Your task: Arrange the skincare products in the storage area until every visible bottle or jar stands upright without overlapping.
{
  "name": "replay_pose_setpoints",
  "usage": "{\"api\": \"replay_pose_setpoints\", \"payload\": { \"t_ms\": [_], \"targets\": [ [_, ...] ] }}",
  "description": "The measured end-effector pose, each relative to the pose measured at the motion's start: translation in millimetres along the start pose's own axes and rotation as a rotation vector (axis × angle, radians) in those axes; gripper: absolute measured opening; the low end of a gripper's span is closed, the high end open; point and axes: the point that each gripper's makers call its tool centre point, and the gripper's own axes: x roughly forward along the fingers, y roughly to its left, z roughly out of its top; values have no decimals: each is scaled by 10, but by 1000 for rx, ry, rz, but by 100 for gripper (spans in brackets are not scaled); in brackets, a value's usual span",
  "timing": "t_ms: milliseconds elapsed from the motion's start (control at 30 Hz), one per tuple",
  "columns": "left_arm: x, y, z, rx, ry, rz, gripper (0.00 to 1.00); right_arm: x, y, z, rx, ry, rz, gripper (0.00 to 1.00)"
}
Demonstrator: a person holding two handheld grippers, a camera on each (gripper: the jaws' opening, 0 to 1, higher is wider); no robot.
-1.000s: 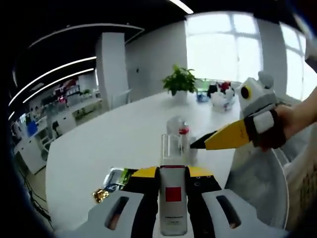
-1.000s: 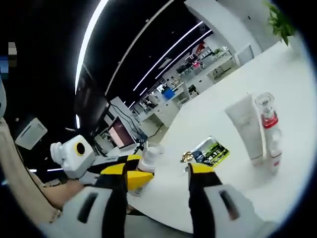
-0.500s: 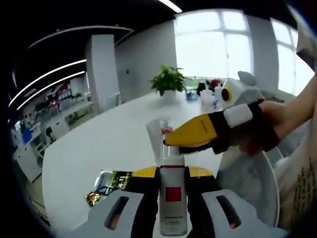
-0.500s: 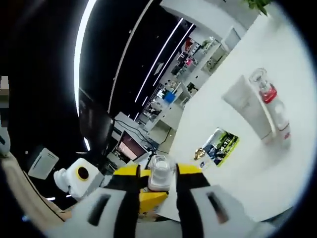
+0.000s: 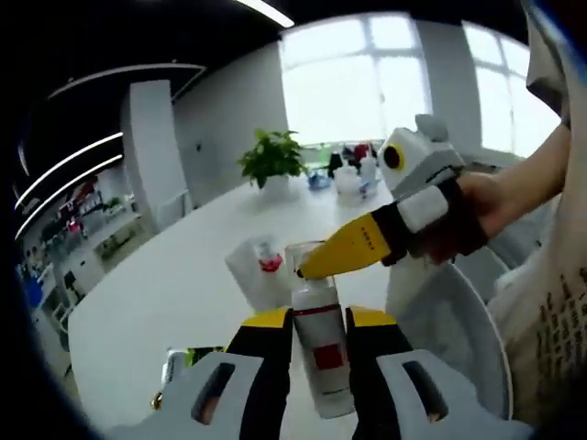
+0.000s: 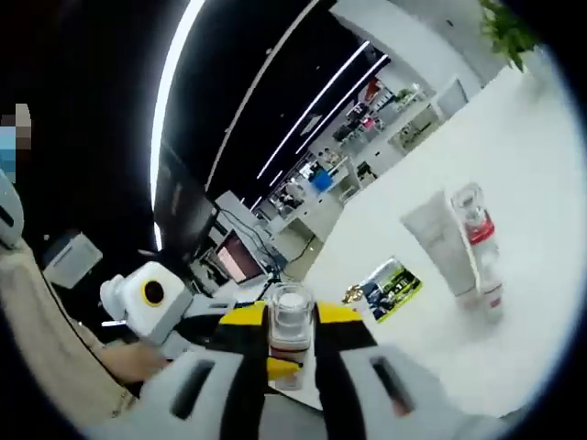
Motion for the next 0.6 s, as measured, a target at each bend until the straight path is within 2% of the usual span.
{"api": "replay_pose_setpoints", "payload": {
  "t_ms": [167,233,433,533,600],
  "targets": [
    [46,-81,-29,-52,21,-101,21,-27,98,38,-256,111,97,17],
    [65,-72,-33,-65,19,-112,21,-41,113,47,-329,143,128,17],
    [151,-165,-84,-91,50,-215,21,-79,228,23,-479,248,239,17],
    [188,-216,-120,-61,74,-263,22,-85,273,13,-545,294,299,17],
    [221,-210,-123,-35,76,-274,23,-89,286,-20,-589,338,338,17]
  ]
}}
